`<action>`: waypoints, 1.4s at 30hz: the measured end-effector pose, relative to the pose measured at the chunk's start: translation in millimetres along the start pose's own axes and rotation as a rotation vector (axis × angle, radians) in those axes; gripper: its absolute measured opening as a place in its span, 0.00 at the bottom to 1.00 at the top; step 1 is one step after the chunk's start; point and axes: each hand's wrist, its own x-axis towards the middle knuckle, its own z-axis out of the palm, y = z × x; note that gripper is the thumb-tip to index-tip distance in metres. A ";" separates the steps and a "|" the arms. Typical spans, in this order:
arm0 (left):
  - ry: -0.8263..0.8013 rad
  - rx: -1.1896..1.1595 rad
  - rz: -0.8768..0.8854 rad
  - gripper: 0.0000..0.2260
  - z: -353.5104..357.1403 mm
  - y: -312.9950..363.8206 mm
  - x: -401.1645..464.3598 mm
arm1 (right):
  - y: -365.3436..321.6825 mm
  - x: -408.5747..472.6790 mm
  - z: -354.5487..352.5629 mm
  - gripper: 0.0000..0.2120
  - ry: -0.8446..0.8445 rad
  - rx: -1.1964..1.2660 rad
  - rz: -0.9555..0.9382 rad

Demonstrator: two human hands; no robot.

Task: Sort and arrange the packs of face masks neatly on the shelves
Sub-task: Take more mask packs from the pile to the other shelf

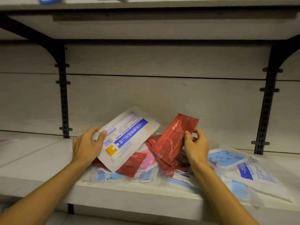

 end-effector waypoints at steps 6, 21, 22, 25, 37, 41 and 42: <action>0.089 -0.191 -0.091 0.13 -40.0 8.4 -14.2 | -11.0 -5.4 -1.6 0.04 -0.112 0.123 -0.005; 0.240 -0.338 -0.182 0.08 -122.4 2.9 -64.4 | -86.6 -43.9 32.3 0.02 -0.237 0.194 -0.156; 0.241 -0.338 -0.182 0.08 -127.9 0.5 -67.0 | -91.9 -47.2 33.7 0.02 -0.226 0.192 -0.154; 0.266 -0.348 -0.197 0.10 -147.0 -10.5 -73.5 | -109.0 -61.6 43.3 0.03 -0.245 0.226 -0.108; 0.460 -0.391 -0.207 0.08 -292.2 -73.9 -91.9 | -183.8 -173.1 120.7 0.09 -0.366 0.247 -0.109; 0.547 -0.306 -0.195 0.07 -356.2 -105.1 -105.8 | -214.5 -232.1 153.6 0.08 -0.483 0.297 -0.129; 0.568 -0.290 -0.199 0.07 -371.8 -114.0 -109.3 | -221.9 -246.3 162.1 0.07 -0.509 0.309 -0.131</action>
